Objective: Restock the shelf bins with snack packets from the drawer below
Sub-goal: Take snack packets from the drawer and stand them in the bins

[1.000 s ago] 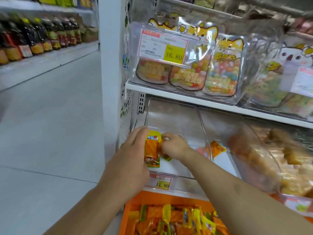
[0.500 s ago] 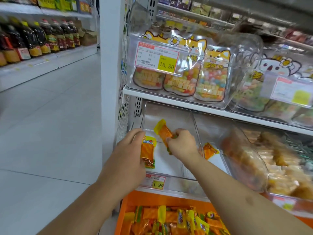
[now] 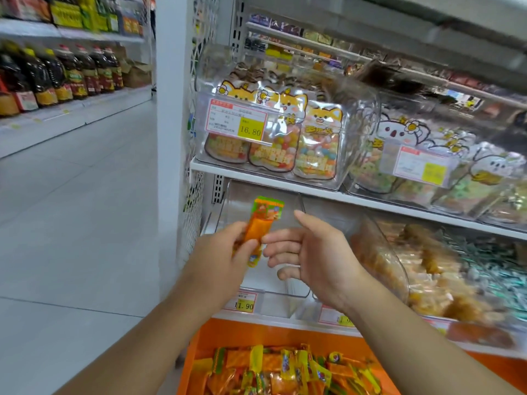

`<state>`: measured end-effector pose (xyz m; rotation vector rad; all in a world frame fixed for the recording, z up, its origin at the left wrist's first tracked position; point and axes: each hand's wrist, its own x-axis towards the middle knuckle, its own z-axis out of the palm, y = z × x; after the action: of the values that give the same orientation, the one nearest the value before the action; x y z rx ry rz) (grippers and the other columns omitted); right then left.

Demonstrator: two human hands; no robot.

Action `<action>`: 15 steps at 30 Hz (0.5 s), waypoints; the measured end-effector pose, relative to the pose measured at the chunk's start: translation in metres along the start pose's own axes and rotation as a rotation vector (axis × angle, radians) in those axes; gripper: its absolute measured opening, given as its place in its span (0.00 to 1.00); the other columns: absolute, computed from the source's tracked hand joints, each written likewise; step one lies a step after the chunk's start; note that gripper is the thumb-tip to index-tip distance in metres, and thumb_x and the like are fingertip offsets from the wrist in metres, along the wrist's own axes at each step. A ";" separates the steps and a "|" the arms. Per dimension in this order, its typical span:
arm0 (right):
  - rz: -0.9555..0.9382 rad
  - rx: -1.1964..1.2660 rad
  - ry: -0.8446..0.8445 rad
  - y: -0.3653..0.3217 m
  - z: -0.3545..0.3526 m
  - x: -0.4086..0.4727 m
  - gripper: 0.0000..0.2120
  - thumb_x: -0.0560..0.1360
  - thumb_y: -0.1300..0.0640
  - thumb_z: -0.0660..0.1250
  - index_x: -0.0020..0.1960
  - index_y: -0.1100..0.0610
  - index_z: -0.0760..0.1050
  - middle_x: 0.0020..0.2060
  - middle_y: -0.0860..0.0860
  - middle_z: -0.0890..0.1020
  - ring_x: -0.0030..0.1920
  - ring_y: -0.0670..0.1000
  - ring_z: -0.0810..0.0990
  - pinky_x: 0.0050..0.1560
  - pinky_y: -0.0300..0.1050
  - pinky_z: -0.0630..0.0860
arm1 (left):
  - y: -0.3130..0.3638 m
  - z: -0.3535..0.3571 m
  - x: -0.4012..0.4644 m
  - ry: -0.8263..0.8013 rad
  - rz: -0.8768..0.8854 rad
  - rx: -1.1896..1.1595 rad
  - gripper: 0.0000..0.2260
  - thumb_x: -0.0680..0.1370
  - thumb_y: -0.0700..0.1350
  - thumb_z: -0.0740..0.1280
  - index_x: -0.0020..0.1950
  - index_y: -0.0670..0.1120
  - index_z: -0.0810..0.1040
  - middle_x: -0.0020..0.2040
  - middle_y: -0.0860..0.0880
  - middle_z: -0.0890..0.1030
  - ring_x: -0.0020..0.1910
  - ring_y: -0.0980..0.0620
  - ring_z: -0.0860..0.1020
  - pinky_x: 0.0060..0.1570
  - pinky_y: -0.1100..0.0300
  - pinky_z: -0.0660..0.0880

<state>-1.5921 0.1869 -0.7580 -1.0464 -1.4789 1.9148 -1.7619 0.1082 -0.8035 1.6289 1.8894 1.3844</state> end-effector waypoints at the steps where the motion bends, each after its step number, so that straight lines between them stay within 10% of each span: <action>1: -0.036 0.016 0.019 0.001 -0.002 0.000 0.25 0.80 0.44 0.65 0.55 0.66 0.83 0.45 0.60 0.84 0.42 0.56 0.82 0.38 0.48 0.75 | 0.002 -0.001 0.001 -0.014 -0.068 -0.147 0.06 0.82 0.45 0.69 0.57 0.53 0.83 0.47 0.57 0.86 0.46 0.63 0.83 0.49 0.60 0.81; 5: -0.212 -0.271 0.240 0.018 0.003 0.005 0.07 0.77 0.60 0.72 0.54 0.59 0.82 0.43 0.56 0.83 0.45 0.54 0.84 0.41 0.47 0.79 | 0.007 -0.004 0.002 -0.087 -0.217 -0.403 0.04 0.81 0.42 0.70 0.52 0.51 0.82 0.43 0.53 0.88 0.42 0.57 0.86 0.45 0.56 0.81; 15: -0.192 -0.300 0.098 0.020 0.008 0.020 0.08 0.78 0.64 0.73 0.57 0.59 0.82 0.46 0.68 0.85 0.42 0.57 0.85 0.48 0.51 0.81 | -0.002 -0.011 0.009 0.086 -0.360 -0.420 0.16 0.74 0.50 0.78 0.59 0.59 0.80 0.50 0.57 0.84 0.47 0.57 0.84 0.49 0.55 0.82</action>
<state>-1.6091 0.1922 -0.7819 -1.0652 -1.7764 1.5207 -1.7743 0.1111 -0.7963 0.9925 1.6798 1.5713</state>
